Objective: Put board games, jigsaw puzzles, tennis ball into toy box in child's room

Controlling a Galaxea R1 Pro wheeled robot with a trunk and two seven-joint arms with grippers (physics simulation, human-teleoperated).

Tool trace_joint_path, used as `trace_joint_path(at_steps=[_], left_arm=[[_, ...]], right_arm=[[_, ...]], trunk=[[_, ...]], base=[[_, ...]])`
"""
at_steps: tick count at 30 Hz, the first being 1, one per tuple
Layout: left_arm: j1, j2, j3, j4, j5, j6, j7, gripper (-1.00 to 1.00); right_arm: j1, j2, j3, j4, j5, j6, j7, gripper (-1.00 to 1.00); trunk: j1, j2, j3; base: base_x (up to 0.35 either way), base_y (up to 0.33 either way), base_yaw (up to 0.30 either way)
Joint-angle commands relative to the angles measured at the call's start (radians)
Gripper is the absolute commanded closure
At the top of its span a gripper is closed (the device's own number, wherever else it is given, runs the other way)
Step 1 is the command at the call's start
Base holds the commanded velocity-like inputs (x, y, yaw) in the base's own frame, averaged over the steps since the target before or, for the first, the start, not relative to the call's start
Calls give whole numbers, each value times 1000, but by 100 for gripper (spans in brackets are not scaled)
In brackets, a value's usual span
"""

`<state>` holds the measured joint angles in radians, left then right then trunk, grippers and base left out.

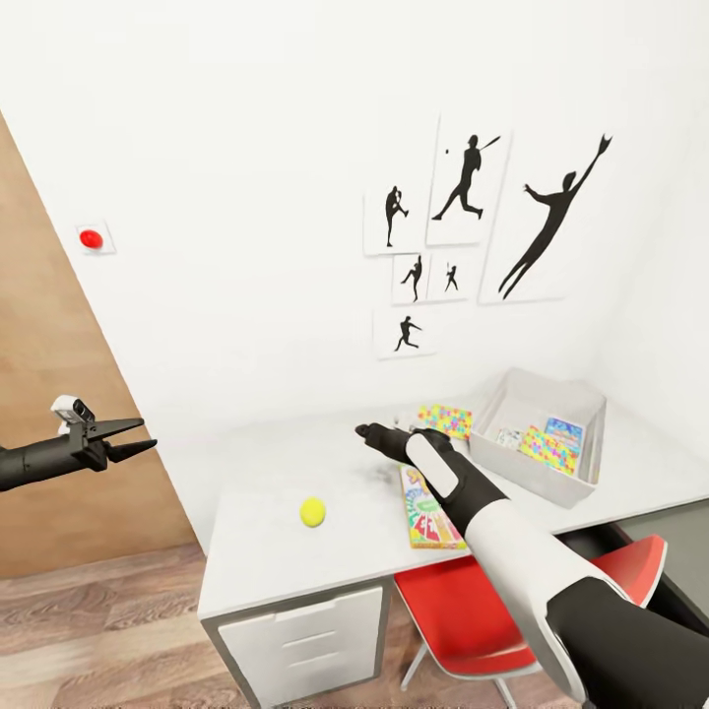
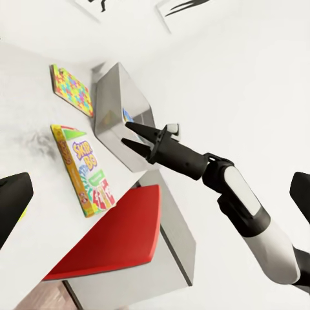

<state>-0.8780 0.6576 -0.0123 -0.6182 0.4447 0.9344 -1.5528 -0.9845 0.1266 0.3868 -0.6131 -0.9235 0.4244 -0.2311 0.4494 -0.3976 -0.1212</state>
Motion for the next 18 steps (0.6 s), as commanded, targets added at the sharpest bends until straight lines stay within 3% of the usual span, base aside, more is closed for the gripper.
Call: trace_joint_path(at_steps=[1, 8, 18], left_arm=[[-1, 0, -1, 0, 0, 11, -4, -100], [-1, 0, -1, 0, 0, 11, -4, -100], [-1, 0, -1, 0, 0, 11, -4, -100]], right_arm=[[-4, -2, 4, -1, -11, 2, -20, -100], [-43, -5, 3, 0, -11, 6, -100, -100], [-74, -8, 4, 2, -10, 9, -139, -100]], trunk=[[1, -2, -4], [1, -2, -15], [1, -2, -32]], base=[[0, 0, 0], [0, 0, 0], [0, 0, 0]])
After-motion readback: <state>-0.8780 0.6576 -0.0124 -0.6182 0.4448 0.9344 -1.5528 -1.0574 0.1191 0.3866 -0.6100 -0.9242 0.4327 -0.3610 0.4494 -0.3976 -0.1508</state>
